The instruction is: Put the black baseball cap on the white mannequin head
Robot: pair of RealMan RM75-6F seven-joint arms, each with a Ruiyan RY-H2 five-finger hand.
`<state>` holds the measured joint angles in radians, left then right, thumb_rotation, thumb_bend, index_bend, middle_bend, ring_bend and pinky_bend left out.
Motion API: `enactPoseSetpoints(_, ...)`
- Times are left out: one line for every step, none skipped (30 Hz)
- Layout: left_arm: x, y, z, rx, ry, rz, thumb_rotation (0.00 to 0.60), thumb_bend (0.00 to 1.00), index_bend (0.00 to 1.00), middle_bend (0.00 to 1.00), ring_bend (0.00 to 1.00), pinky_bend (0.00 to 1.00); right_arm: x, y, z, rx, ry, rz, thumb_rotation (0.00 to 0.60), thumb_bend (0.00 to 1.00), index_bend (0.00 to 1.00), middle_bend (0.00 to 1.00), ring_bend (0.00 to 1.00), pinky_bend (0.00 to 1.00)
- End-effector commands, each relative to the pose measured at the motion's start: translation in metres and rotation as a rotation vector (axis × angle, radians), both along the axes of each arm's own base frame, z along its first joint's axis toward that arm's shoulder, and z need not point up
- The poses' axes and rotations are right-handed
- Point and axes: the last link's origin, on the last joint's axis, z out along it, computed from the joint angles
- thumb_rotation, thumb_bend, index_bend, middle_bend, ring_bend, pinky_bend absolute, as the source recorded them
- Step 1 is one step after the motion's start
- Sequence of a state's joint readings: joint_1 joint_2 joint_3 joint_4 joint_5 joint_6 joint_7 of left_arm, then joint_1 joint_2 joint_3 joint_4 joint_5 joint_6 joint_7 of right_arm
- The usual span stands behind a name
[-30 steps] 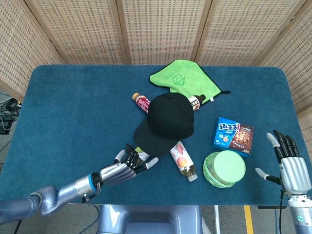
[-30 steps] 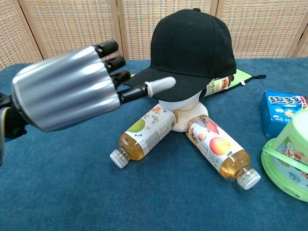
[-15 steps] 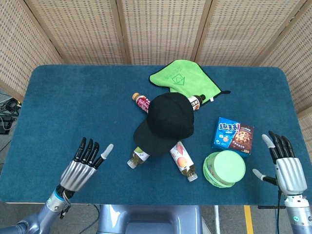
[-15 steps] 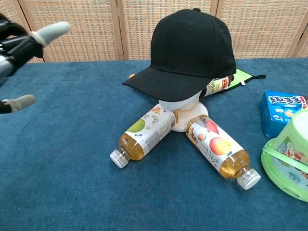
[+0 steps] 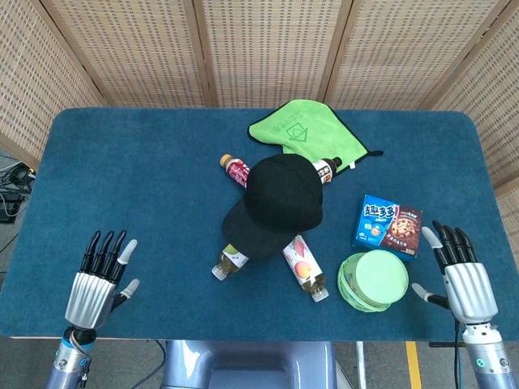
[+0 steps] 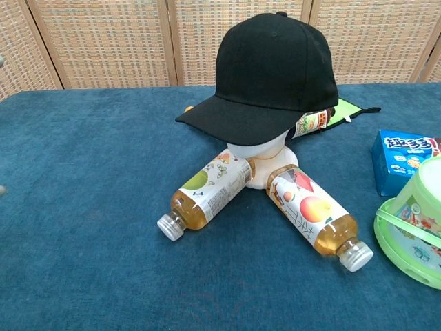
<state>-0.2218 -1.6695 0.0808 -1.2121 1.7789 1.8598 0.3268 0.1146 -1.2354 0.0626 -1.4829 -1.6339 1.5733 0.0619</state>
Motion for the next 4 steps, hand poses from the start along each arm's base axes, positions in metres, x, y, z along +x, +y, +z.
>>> enactPoseSetpoints(-0.0166, -0.0084, -0.0019, -0.058, -0.104, 0.082, 0.6, 0.0, 0.0, 0.0, 0.0, 0.0, 0.0002, -0.0006, -0.0023, 0.006, 0.009, 0.0, 0.6, 0.05, 0.0, 0.0, 0.0, 0.0)
enactPoseSetpoints(-0.0193, -0.0077, -0.0014, -0.063, -0.102, 0.092, 0.6, 0.0, 0.0, 0.0, 0.0, 0.0, 0.0006, -0.0007, -0.0031, 0.008, 0.012, 0.001, 0.6, 0.05, 0.0, 0.0, 0.0, 0.0)
enactPoseSetpoints(-0.021, -0.0068, -0.0006, -0.063, -0.104, 0.101, 0.6, 0.0, 0.0, 0.0, 0.0, 0.0, 0.0007, -0.0007, -0.0034, 0.007, 0.015, 0.0, 0.6, 0.05, 0.0, 0.0, 0.0, 0.0)
enactPoseSetpoints(-0.0222, -0.0063, 0.0, -0.065, -0.105, 0.111, 0.6, 0.0, 0.0, 0.0, 0.0, 0.0, 0.001, -0.0006, -0.0037, 0.007, 0.016, 0.001, 0.6, 0.05, 0.0, 0.0, 0.0, 0.0)
